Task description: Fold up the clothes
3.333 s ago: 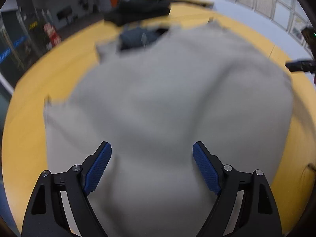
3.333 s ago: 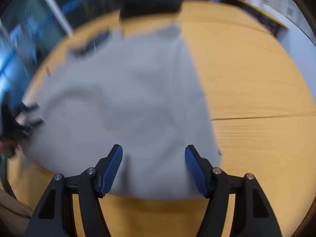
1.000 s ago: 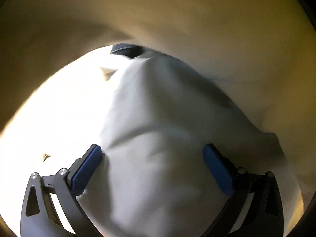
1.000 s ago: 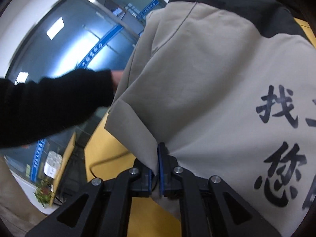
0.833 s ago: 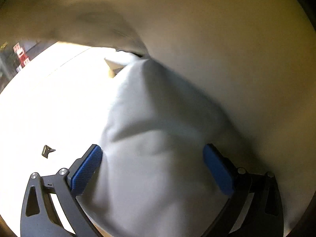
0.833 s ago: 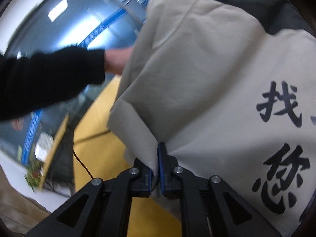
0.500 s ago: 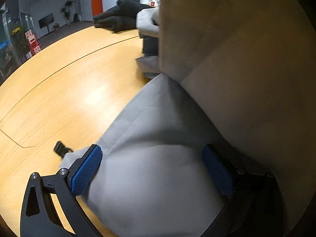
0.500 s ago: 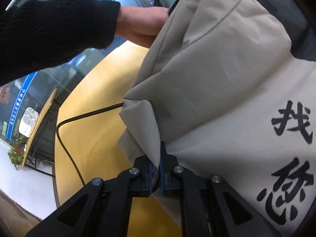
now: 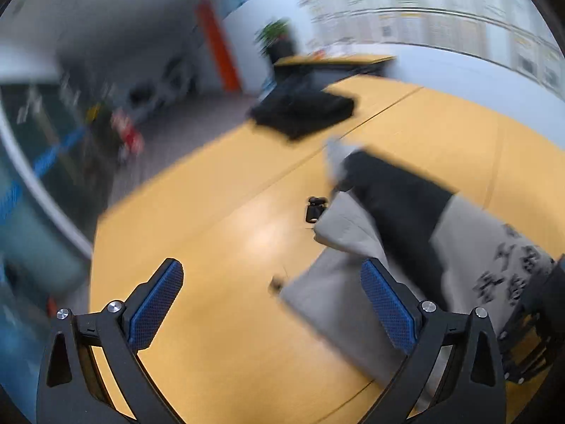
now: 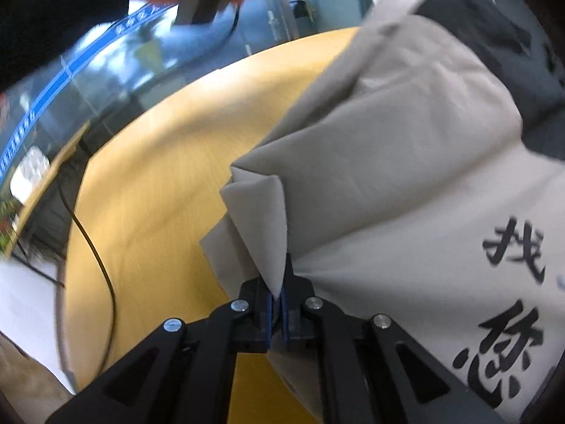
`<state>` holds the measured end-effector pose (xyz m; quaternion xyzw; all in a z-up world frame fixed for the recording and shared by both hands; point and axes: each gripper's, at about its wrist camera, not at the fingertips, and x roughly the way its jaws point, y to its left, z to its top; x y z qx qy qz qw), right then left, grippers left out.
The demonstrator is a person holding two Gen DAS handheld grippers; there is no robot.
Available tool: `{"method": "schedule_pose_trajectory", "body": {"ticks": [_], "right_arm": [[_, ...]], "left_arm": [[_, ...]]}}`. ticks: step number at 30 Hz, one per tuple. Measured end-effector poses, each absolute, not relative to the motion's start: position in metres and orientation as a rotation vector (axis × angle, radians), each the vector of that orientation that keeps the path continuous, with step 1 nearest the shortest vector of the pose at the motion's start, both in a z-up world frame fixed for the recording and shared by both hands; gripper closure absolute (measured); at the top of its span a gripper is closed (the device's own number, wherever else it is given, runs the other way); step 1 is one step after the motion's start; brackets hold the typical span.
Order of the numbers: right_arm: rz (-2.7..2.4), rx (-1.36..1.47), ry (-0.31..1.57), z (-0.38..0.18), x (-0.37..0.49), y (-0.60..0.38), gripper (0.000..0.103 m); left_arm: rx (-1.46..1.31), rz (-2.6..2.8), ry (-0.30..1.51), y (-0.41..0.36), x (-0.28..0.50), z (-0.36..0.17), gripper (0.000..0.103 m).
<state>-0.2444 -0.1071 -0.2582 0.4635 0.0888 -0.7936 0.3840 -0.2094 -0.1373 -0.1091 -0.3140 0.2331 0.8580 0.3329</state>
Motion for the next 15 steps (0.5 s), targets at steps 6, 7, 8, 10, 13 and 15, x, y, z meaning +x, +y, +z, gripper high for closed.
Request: {"method": "schedule_pose_trajectory", "body": {"ticks": [6,7,8,10,13,15], "right_arm": [[-2.038,1.142,0.395,-0.254,-0.235,-0.119,0.1],[-2.04,1.144,0.393,-0.255,-0.234,-0.131,0.1],[-2.043,1.143,0.394,-0.255,-0.232,-0.142,0.1],[-2.048,1.136,0.398,-0.255,-0.229,-0.153,0.1],[-2.053,1.128,0.403,-0.255,-0.226,-0.157,0.1],[-2.053,1.13,0.402,-0.255,-0.225,-0.158,0.1]], "left_arm": [[-0.658,2.274,0.671,-0.126,-0.184,-0.061,0.001],[-0.65,2.308,0.663,-0.134,-0.186,-0.053,0.001],[-0.663,2.373,0.636,-0.152,-0.193,-0.047,0.001],[-0.689,2.502,0.577,-0.187,-0.209,-0.033,0.001],[-0.685,2.617,0.478,-0.22,-0.212,-0.015,0.002],[-0.633,2.578,0.447,-0.212,-0.2,-0.007,0.002]]}}
